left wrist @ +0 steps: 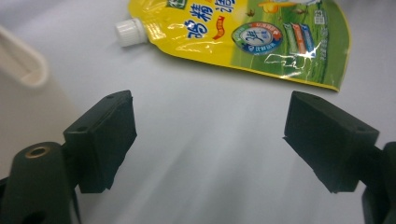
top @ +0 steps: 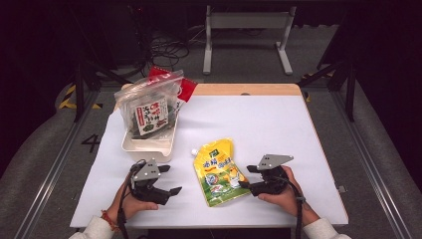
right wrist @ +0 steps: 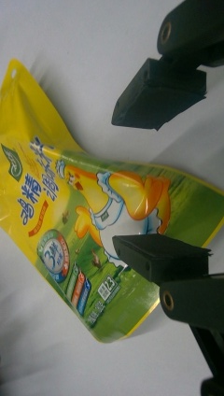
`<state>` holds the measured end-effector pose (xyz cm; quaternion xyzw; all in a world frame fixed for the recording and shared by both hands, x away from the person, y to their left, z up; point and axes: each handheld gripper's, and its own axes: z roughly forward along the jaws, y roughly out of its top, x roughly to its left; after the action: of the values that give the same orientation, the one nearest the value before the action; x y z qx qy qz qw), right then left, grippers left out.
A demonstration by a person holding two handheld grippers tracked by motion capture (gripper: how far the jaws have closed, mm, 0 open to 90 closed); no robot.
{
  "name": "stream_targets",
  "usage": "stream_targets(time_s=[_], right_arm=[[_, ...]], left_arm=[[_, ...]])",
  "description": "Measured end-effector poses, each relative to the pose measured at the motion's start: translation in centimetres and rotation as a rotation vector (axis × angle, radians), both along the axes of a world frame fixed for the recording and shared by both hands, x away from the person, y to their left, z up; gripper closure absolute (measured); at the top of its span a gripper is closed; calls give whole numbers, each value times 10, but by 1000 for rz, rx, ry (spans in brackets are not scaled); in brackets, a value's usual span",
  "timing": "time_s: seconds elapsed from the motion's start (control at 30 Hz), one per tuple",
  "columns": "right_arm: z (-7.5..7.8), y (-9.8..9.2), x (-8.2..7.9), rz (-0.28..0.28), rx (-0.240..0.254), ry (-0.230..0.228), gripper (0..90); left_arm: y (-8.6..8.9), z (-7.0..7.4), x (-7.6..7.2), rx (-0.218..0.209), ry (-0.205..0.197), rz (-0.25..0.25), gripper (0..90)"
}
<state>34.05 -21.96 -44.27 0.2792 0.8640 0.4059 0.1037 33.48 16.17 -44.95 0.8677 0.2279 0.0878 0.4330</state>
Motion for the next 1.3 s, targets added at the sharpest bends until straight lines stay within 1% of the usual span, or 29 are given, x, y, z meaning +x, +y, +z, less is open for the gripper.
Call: stream_targets(time_s=[0.07, 0.1, 0.13, 0.17, 0.2, 0.23, 0.27, 0.3, 0.33, 0.4, 0.43, 0.47, 0.53, 0.6, 0.63, 0.7, 0.73, 0.77, 0.8, 0.87, 0.9, 0.97, 1.03, 1.1, 1.13, 1.17, 1.2, 1.27, 1.3], right_arm=[[0, 3, 0, 4, -12, 5, 348], [0, 3, 0, 9, -8, 14, 357], [-1, 4, 1, 18, -9, 28, 354], [-2, 6, 1, 25, -17, 42, 351], [-3, 6, 1, 30, -19, 51, 364], [-4, 8, 1, 48, -22, 71, 405], [-4, 8, 1, 48, -22, 71, 405], [-5, 9, 1, 50, -28, 72, 405], [-6, 10, 1, 50, -36, 88, 428], [-9, 10, 1, 57, -39, 103, 459], [-10, 9, 2, 61, -22, 122, 482], [-10, 9, 2, 61, -22, 122, 482], [-10, 9, 1, 66, -25, 115, 500], [-11, 10, -2, 69, -34, 98, 520], [-11, 10, -2, 71, -33, 94, 521], [-12, 9, -2, 73, -28, 89, 523], [-12, 9, -2, 73, -28, 89, 523], [-12, 9, -3, 75, -30, 81, 524], [-12, 9, -3, 77, -29, 78, 524], [-12, 9, -4, 81, -27, 72, 526], [-12, 9, -4, 81, -25, 68, 527], [-13, 9, -5, 87, -23, 48, 527], [-13, 9, -6, 89, -25, 39, 528], [-13, 9, -8, 94, -31, 19, 528], [-13, 9, -9, 98, -33, 8, 529], [-13, 9, -9, 98, -31, 5, 531], [-13, 9, -9, 98, -31, 5, 531], [-14, 8, -10, 108, -24, -4, 534], [-13, 8, -10, 110, -23, -4, 535]], left_arm=[[-7, -2, 3, -8, 20, -9, 156], [-9, -3, 5, -11, 28, -12, 150], [-9, -3, 5, -11, 28, -12, 145], [-13, -4, 8, -18, 42, -18, 138], [-13, -4, 8, -18, 42, -18, 135], [-17, -5, 12, -23, 52, -14, 130], [-17, -5, 12, -23, 52, -14, 129], [-20, -7, 15, -33, 69, -14, 129], [-21, -7, 16, -37, 74, -13, 128], [-25, -7, 20, -50, 89, -21, 126], [-28, -8, 20, -45, 96, -24, 125], [-30, -8, 21, -41, 92, -33, 125], [-35, -9, 23, -42, 106, -36, 124], [-41, -11, 27, -33, 115, -35, 120], [-45, -12, 30, -42, 130, -40, 120], [-51, -13, 34, -47, 140, -45, 119], [-51, -13, 34, -47, 140, -45, 118], [-53, -13, 36, -58, 161, -50, 118], [-56, -14, 37, -60, 173, -51, 117], [-62, -14, 40, -59, 176, -47, 101], [-63, -13, 42, -67, 175, -50, 85], [-64, -11, 46, -95, 198, -38, 85], [-65, -11, 48, -108, 204, -20, 87], [-65, -11, 52, -108, 204, -4, 86], [-65, -12, 53, -109, 204, -3, 84], [-65, -14, 56, -107, 209, -5, 84], [-65, -14, 56, -107, 209, -5, 84], [-67, -16, 59, -110, 236, 0, 77], [-68, -18, 60, -103, 238, -2, 75]])
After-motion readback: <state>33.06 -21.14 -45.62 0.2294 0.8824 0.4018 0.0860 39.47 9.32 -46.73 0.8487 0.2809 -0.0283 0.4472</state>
